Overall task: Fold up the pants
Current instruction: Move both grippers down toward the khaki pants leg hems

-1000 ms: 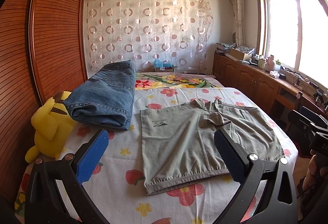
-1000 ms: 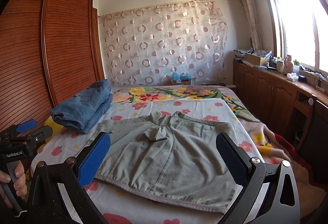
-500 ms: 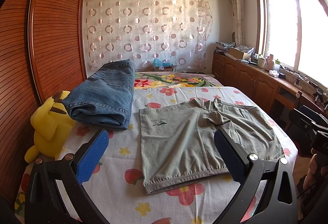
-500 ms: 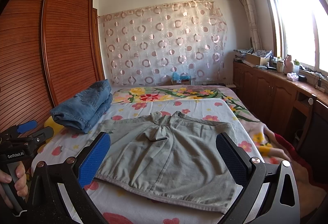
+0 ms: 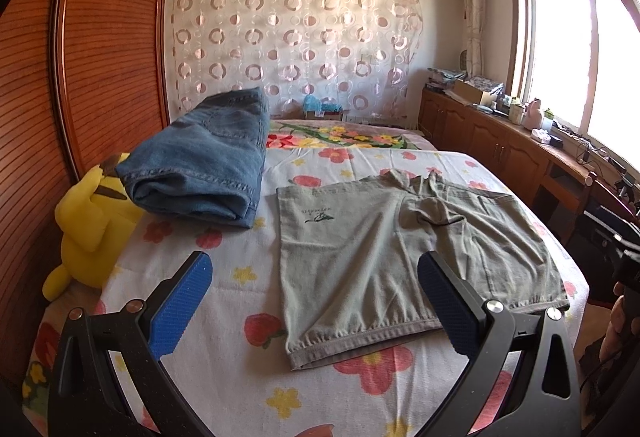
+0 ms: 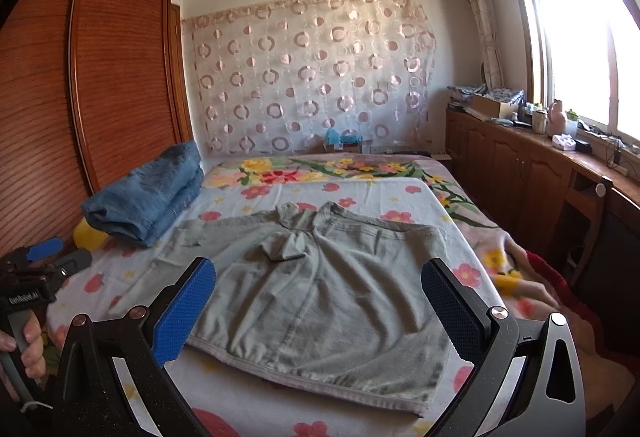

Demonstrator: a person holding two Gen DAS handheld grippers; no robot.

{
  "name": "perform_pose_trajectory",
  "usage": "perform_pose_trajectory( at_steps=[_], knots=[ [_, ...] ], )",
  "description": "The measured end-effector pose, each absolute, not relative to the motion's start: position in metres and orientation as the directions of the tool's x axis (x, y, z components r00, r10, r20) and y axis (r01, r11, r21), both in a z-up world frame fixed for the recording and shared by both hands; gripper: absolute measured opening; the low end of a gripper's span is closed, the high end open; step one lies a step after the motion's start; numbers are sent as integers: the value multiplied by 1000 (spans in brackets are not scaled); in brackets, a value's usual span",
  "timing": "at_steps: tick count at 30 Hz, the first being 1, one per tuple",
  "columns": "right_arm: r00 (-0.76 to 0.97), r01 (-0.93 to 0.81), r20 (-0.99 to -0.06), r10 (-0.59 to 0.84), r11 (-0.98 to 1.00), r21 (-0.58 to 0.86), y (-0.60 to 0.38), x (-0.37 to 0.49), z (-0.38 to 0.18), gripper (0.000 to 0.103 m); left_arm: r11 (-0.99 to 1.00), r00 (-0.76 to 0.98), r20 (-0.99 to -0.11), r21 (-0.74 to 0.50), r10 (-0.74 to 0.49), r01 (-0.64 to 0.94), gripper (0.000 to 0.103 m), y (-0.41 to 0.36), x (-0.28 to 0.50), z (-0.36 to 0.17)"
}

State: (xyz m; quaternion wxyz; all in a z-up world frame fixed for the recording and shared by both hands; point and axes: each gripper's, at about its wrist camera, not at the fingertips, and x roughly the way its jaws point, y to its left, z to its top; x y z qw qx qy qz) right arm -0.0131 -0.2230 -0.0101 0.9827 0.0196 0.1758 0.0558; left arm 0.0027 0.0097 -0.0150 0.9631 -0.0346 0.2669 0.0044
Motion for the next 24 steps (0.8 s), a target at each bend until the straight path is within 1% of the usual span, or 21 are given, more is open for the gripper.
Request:
perform_pose_trajectory(
  at_steps=[10,17,24],
  knots=[
    [870,-86,-486,79,996,9,-224,18,-41,103,994,822,-569,-90,-3,-58,103,29,15,-42],
    [837,-82,-542,72,997,5,-225,28,-46,103,994,803,-597,-85,7,-72,103,35,19,-57],
    [804,-83,-589,79,996,20,-223,28,-46,103,994,757,-653,-83,-3,-67,103,38,27,-77]
  ],
)
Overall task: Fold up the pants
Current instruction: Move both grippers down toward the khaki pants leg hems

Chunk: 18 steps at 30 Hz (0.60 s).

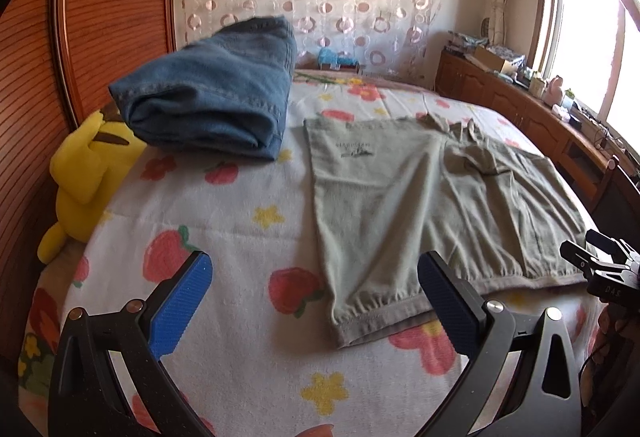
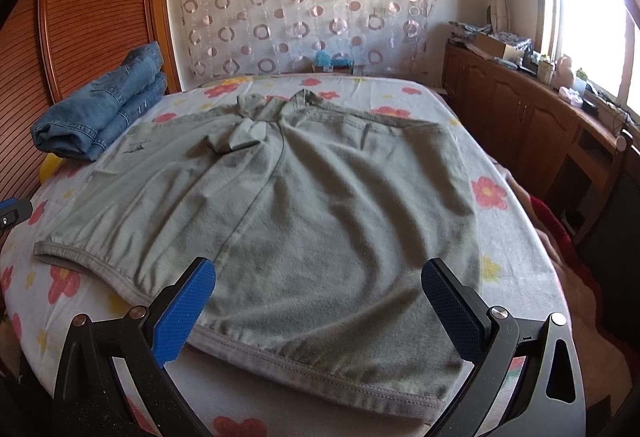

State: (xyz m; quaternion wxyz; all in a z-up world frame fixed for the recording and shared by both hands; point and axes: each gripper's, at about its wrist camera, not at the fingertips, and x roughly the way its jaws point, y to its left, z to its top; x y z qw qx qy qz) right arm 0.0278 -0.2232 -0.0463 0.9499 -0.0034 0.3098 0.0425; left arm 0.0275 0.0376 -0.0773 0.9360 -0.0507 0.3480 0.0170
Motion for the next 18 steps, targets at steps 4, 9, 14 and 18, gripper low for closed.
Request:
perform_pose_trajectory(
  at_steps=[4,9,14,18],
  knots=[
    [787,-86,-611,83,996,25,-228,29,-48,103,995,737,-676,-82,-12,-60,103,38,28,-87],
    [798,-85,-599,67,996,-2,-230,23,-45,103,995,727,-687,-82,-21,-49,103,41,26,-92],
    [814,-90,-577,67,996,-10,-231,12,-46,103,995,720,-692,-99,-46,-32,103,45,25,-95],
    [815,-100,-575,75,995,-13,-232,5,-48,103,994,719,-691,-109,-72,-6,103,46,23,-96]
  ],
)
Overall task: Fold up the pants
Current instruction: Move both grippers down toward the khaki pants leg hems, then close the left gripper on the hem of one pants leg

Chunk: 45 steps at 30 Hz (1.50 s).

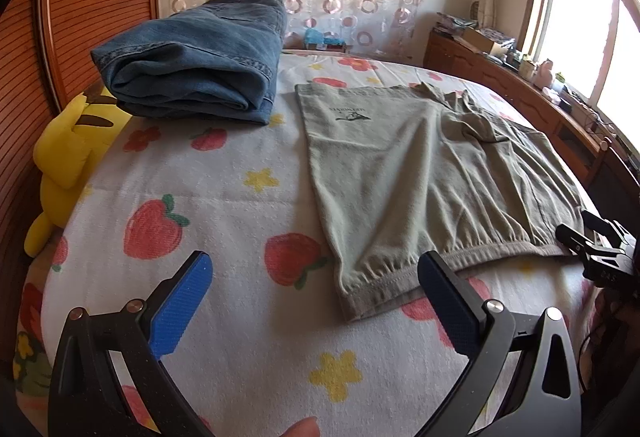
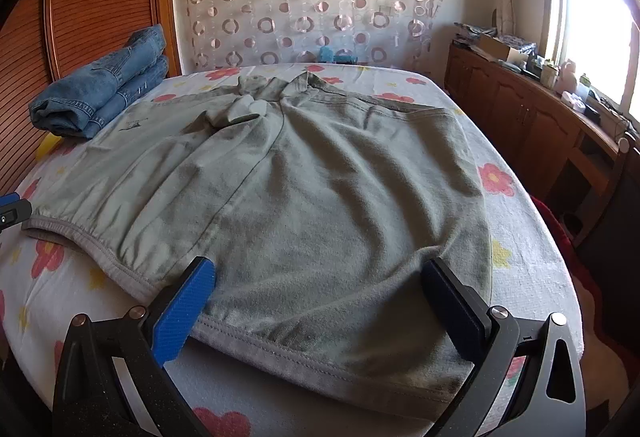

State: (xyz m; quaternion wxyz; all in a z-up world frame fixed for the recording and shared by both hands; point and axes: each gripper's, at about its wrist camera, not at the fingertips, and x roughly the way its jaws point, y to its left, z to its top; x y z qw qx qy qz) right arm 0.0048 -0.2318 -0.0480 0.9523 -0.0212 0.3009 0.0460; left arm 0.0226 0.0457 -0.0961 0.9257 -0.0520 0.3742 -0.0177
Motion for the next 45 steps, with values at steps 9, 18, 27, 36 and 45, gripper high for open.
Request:
perform_pose_trajectory(
  at_steps=[9,18,27,36,45],
  knots=[
    [824,-119,-559,87,993,-22,-230,17,-48,103,988,710,-692,-151,-134,40,88,47,16,-97],
    [811,-131,-577,96,991,-19,-232,17,-45,103,975,685,-696,-201,-213,99,53,43,11,-97],
    [804,-112,-590,79,994,-19,-231,2,-44,103,976,683,-697,-179,-217,127,41,37,6,-101],
    [785,-149,-611,103,989,-25,-224,0,-44,103,975,682,-698,-169,-219,141,10,38,10,-96],
    [809,-181,-572,137,983,-20,-231,-6,-50,103,958,707,-647,-171,-286,231,7,17,16,-57]
  ],
)
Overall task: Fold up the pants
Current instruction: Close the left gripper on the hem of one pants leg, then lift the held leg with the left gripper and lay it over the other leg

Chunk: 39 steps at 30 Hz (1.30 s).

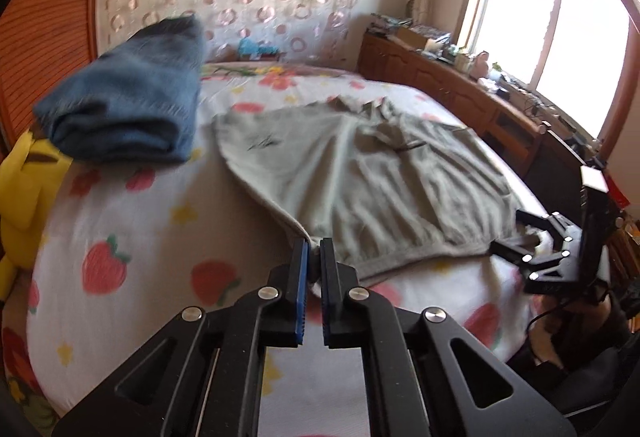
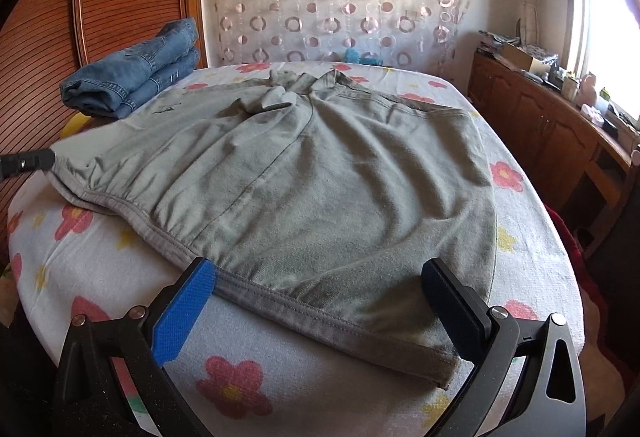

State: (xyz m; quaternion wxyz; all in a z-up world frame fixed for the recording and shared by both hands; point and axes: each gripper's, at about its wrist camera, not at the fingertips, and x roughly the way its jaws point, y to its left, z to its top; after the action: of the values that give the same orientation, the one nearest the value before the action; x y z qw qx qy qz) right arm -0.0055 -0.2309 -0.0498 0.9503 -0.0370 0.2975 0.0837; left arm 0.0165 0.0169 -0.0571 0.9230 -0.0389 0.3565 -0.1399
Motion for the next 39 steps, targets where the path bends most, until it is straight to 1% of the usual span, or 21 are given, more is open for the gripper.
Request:
perform_pose_trajectory(
  at_steps=[4,11,21,28,36,37,38,39],
  knots=[
    [813,-194,-558,169,981,14,-239,-10,-44,103,943,703,-630,-177,-329,283,6,-3,27,-43],
    [834,-158,-532,146,987,23,-266,-15,-36,103,910,692,-602,-164,-399,381,6,-44,55,-20],
    [848,-130,-517,118,991,14,-286,-12,-41,103,861,638,-613,-147,-466,487,6,-107,82,-8],
    [858,-105,-502,111,994,39,-293,-16,-40,103,821,613,-603,-130,-511,556,6,-147,92,7],
    [860,-100,-499,109,994,46,-290,-14,-44,103,823,587,-642,-125,-492,553,7,-157,98,-4],
    [860,-99,-499,109,994,47,-290,-13,-45,103,831,593,-648,-116,-478,544,10,-156,98,-6],
    [859,-99,-500,109,994,47,-291,-14,-45,103,837,599,-648,-110,-469,537,20,-155,97,-6],
    [858,-99,-501,110,994,49,-292,-15,-45,103,841,607,-646,-104,-463,531,26,-152,96,-6]
  ],
)
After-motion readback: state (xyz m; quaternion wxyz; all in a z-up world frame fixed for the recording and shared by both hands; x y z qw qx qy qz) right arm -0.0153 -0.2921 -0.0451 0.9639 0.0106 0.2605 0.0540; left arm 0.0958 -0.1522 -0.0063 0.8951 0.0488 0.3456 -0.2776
